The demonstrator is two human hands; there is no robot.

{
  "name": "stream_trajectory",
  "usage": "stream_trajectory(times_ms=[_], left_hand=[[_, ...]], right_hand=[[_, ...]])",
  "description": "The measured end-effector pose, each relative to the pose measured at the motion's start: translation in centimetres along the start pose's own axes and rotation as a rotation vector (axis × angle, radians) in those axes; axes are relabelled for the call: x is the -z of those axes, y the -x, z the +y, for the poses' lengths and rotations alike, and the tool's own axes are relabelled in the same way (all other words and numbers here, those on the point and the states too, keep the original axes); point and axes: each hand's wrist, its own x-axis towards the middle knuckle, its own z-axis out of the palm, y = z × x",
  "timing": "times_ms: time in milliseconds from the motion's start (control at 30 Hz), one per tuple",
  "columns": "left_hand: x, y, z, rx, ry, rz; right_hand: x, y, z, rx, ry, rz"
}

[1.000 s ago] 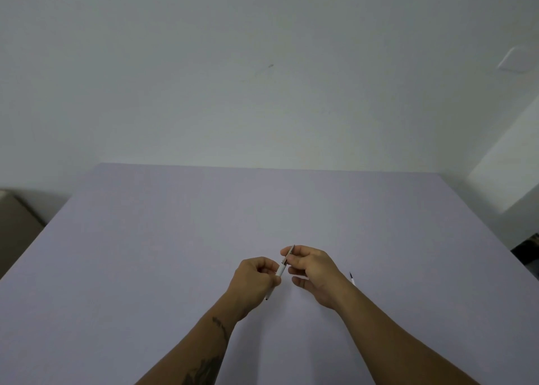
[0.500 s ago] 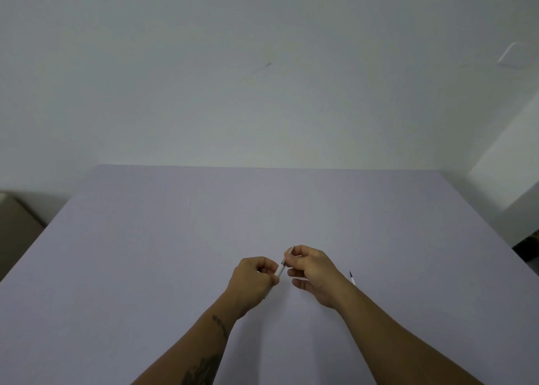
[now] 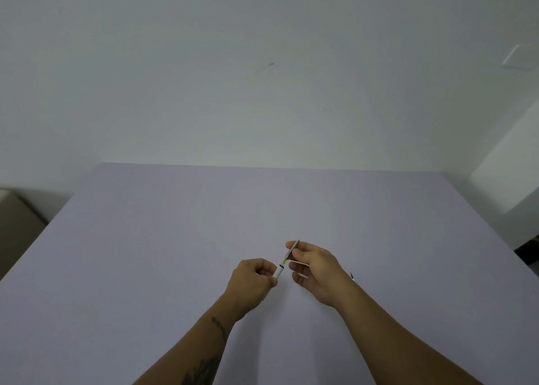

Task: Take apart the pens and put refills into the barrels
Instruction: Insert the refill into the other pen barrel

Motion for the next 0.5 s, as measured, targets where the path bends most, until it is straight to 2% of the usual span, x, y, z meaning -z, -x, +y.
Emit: stream_trajectory(times_ms=[300, 500], left_hand=[[-0.3, 0.0, 0.1, 0.010, 0.045, 0.011], [-0.7, -0.3, 0.2, 0.026, 0.055, 0.008]], right_hand=[[0.8, -0.7, -2.2, 0.043, -0.099, 0.081], [1.3, -1.5, -3.1, 0.078, -0.053, 0.117]])
